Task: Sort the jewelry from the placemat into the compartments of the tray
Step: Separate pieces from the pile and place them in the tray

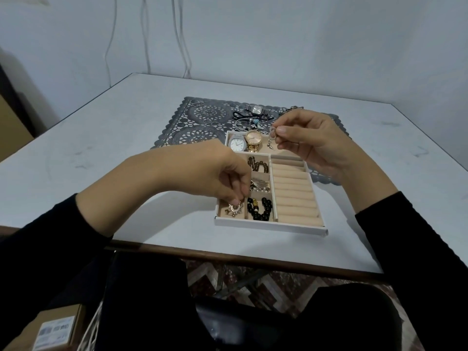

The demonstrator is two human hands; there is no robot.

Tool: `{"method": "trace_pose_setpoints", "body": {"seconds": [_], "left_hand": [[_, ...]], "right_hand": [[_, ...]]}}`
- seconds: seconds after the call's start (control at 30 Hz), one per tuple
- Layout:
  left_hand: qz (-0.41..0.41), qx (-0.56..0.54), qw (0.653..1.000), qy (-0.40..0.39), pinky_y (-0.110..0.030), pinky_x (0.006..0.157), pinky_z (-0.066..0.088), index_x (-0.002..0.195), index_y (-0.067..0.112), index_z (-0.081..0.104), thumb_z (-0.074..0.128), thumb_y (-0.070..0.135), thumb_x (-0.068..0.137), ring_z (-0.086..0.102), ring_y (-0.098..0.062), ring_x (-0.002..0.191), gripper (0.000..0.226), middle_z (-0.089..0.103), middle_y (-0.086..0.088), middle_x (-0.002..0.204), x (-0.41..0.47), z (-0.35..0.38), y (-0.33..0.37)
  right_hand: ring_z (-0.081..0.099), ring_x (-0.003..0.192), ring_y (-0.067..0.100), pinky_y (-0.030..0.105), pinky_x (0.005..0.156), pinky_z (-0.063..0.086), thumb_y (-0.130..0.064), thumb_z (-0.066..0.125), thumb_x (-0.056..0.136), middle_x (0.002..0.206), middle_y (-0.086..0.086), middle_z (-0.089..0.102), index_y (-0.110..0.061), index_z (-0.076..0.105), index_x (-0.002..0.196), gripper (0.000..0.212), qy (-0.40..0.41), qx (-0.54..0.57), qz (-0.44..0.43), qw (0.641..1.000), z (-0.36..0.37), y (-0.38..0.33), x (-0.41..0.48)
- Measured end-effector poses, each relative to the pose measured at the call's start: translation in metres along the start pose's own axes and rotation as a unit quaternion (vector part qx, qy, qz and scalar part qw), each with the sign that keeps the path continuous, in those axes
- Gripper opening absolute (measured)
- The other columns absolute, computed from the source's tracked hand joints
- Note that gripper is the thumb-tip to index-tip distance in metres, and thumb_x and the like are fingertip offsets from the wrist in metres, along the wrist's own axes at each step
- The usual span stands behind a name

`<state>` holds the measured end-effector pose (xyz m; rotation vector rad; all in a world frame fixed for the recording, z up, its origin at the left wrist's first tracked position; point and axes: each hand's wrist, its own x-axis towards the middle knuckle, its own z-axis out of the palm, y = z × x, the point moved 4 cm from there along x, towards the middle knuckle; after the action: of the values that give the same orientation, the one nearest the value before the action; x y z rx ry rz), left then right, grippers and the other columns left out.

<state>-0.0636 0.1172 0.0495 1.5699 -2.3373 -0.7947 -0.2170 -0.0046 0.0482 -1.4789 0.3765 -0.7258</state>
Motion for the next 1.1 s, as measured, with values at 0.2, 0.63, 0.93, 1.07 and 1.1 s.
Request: {"method": "trace_pose_setpoints", "body": {"seconds": [0.2, 0.63, 0.93, 1.07, 1.1], "left_hand": [[0.027, -0.094, 0.991, 0.095, -0.025, 0.082, 0.055, 0.097, 0.017, 0.074, 0.076, 0.019, 0.081, 0.072, -0.008, 0.085, 0.016, 0.075, 0.008, 0.09, -0.008, -0.019, -0.009], [-0.125, 0.088, 0.938, 0.312, -0.033, 0.107, 0.035, 0.136, 0.019, 0.052, 0.049, 0.036, 0.099, 0.045, -0.017, 0.13, 0.04, 0.052, -0.002, 0.141, 0.028, -0.033, -0.121], [-0.182, 0.135, 0.935, 0.273, -0.035, 0.114, 0.026, 0.144, 0.016, 0.045, 0.045, 0.047, 0.098, 0.033, -0.019, 0.142, 0.055, 0.038, -0.003, 0.154, 0.03, -0.026, -0.139], [-0.179, 0.133, 0.934, 0.281, -0.034, 0.114, 0.027, 0.144, 0.016, 0.046, 0.046, 0.046, 0.098, 0.033, -0.018, 0.142, 0.055, 0.039, -0.002, 0.153, 0.029, -0.026, -0.138], [-0.179, 0.133, 0.934, 0.28, -0.034, 0.113, 0.027, 0.144, 0.016, 0.046, 0.046, 0.046, 0.098, 0.033, -0.018, 0.142, 0.055, 0.039, -0.002, 0.153, 0.028, -0.026, -0.138]], "right_hand": [[0.065, 0.069, 0.014, 0.021, 0.069, 0.056, -0.001, 0.066, 0.076, 0.079, 0.007, 0.068, -0.007, 0.07, 0.086, 0.012, 0.0, 0.0, 0.004, 1.0, 0.0, 0.0, 0.0], [0.067, 0.071, 0.015, 0.022, 0.07, 0.057, 0.0, 0.066, 0.076, 0.079, 0.009, 0.07, -0.005, 0.069, 0.088, 0.014, -0.007, -0.017, 0.02, 1.0, 0.005, 0.002, 0.005], [0.069, 0.082, 0.021, 0.025, 0.077, 0.057, -0.001, 0.07, 0.08, 0.089, 0.015, 0.072, 0.0, 0.069, 0.097, 0.017, -0.093, -0.203, 0.054, 0.973, 0.035, 0.002, 0.005], [0.069, 0.08, 0.022, 0.018, 0.073, 0.054, 0.002, 0.07, 0.08, 0.089, 0.019, 0.072, 0.005, 0.069, 0.097, 0.017, -0.137, -0.269, 0.053, 0.952, 0.052, 0.003, 0.008], [0.069, 0.08, 0.021, 0.019, 0.073, 0.053, 0.001, 0.071, 0.08, 0.089, 0.018, 0.072, 0.004, 0.07, 0.096, 0.017, -0.144, -0.286, 0.053, 0.946, 0.055, 0.002, 0.01]]}}
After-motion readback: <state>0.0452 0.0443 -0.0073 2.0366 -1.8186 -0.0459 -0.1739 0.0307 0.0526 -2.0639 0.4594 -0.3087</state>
